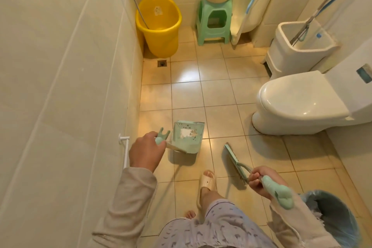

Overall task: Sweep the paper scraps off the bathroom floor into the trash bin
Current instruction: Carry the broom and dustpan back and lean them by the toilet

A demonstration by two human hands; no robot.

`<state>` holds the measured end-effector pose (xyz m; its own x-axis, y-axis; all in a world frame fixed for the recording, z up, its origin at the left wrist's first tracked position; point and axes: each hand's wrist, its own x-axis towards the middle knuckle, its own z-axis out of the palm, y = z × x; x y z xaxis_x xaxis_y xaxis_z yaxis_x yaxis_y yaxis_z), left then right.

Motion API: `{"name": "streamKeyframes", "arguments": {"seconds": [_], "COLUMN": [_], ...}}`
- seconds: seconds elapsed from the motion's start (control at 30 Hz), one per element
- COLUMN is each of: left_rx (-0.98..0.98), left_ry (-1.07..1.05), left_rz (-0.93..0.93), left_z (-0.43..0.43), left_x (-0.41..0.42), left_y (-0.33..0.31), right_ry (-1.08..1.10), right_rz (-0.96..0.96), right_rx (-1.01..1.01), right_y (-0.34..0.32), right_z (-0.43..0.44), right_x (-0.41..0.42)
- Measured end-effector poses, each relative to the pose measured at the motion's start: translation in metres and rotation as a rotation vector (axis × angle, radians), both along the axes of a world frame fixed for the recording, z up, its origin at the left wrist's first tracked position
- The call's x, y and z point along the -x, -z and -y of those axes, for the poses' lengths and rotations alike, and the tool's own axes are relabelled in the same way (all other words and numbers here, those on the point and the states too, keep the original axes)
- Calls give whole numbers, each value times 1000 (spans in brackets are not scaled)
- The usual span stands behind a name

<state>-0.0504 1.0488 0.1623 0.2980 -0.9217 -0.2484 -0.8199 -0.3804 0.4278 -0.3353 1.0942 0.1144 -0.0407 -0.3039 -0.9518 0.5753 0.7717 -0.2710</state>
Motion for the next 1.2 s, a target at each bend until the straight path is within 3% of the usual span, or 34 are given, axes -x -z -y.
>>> {"name": "streamKeyframes", "arguments": {"seconds": [0.47,0.6,0.87,1.2], "left_rx": [-53,-30,-3,5], "left_ry": [-184,-140,116,546], "left_rz": [-11,7,39,42], "left_z": [181,244,419,617], "left_x": [-28,-34,-51,-26], "left_y": [0,-6,4,-2], "right_ry": [-153,-140,18,410], "right_rz": [76,103,122,149], "right_rx": [56,79,113,72], "right_y": [-15,-24,-10,-11], "right_z": [286,347,449,504], "right_x": [-14,-21,-50,-64]}}
